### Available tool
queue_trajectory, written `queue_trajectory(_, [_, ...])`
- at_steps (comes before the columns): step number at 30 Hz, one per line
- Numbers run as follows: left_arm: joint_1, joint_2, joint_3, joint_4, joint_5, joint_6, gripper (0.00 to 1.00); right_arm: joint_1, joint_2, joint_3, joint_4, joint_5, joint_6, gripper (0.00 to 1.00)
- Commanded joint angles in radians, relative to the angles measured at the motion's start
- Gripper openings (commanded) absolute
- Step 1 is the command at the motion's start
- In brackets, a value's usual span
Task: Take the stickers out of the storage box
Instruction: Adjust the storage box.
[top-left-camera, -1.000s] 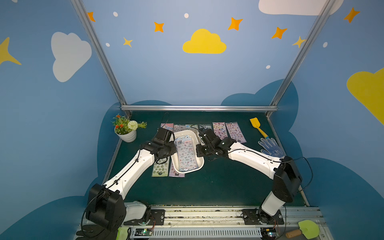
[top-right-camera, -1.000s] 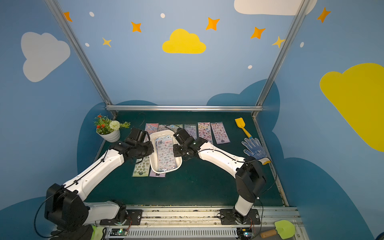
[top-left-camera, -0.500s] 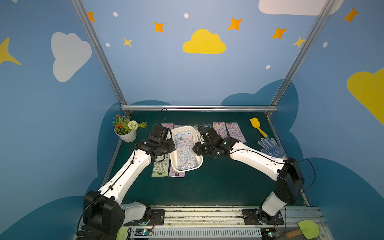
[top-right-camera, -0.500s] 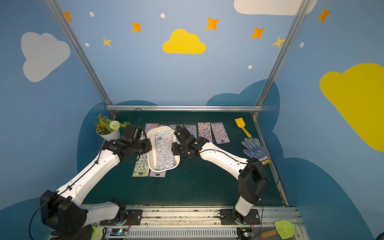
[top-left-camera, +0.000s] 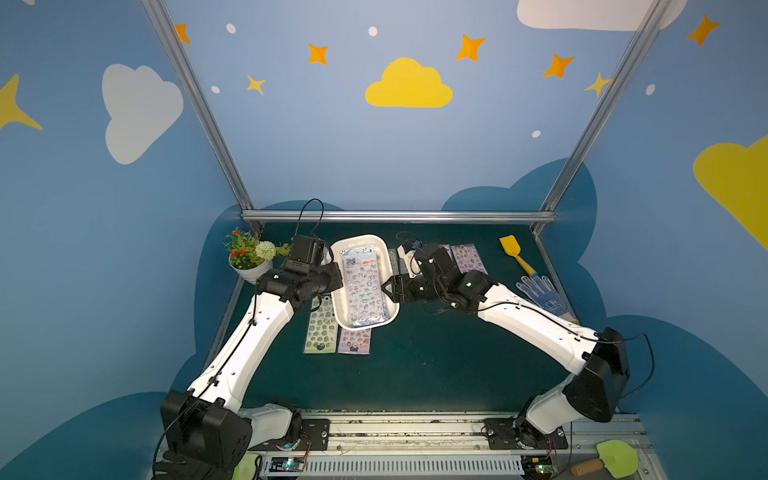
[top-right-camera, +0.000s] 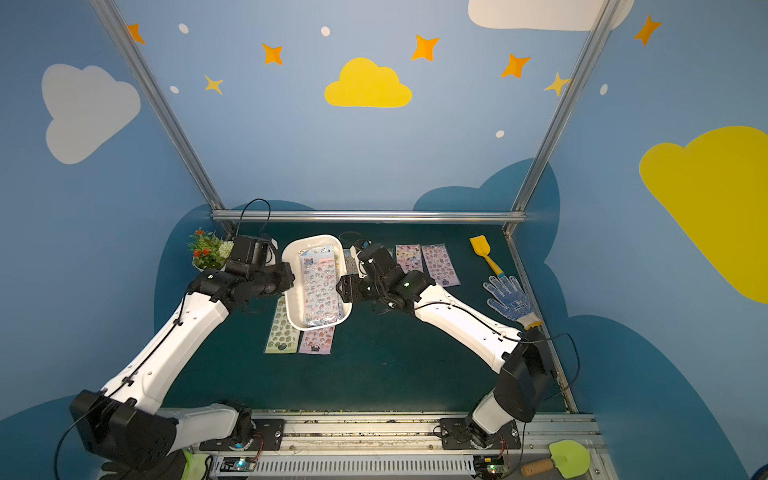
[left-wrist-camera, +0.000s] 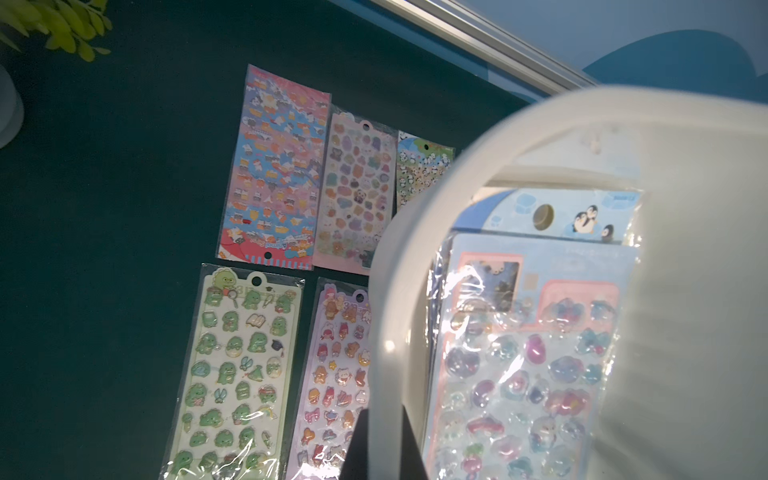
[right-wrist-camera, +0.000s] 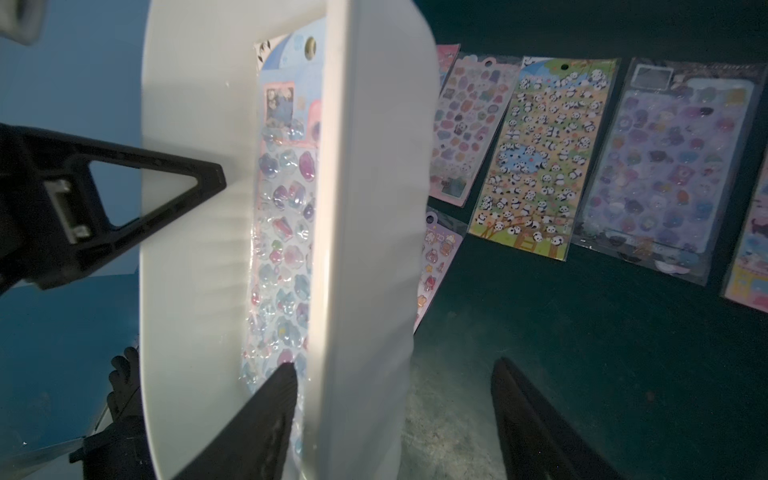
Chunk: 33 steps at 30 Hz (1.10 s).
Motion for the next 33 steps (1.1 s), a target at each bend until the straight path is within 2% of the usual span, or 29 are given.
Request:
queue_trajectory(1, [0.018, 0.006, 0.034, -0.05, -0.06, 0.02, 0.03, -0.012, -0.064, -0.01, -0.023, 0.023, -0.05, 0.74])
queue_trajectory(8, [0.04, -0.008, 0.01, -0.062, -0.182, 0.031, 0.04, -0.008, -0.109, 0.023, -0.102, 0.044, -0.111, 0.74])
queue_trajectory(14, [0.053, -0.089, -0.132, 0.073, -0.232, -0.015, 0.04, 0.013, -0.083, 0.055, -0.1, -0.023, -0.106, 0.71])
queue_trajectory(19, [0.061, -0.093, -0.227, 0.149, -0.223, -0.078, 0.04, 0.063, 0.019, 0.148, -0.11, -0.045, -0.113, 0.7])
queue_trajectory(24, [0.062, -0.082, -0.208, 0.115, -0.252, -0.104, 0.04, 0.108, 0.139, 0.253, -0.107, -0.063, -0.108, 0.67])
queue_trajectory(33, [0.071, -0.187, -0.27, 0.173, -0.305, -0.095, 0.04, 0.145, 0.334, 0.433, -0.1, -0.099, -0.082, 0.59])
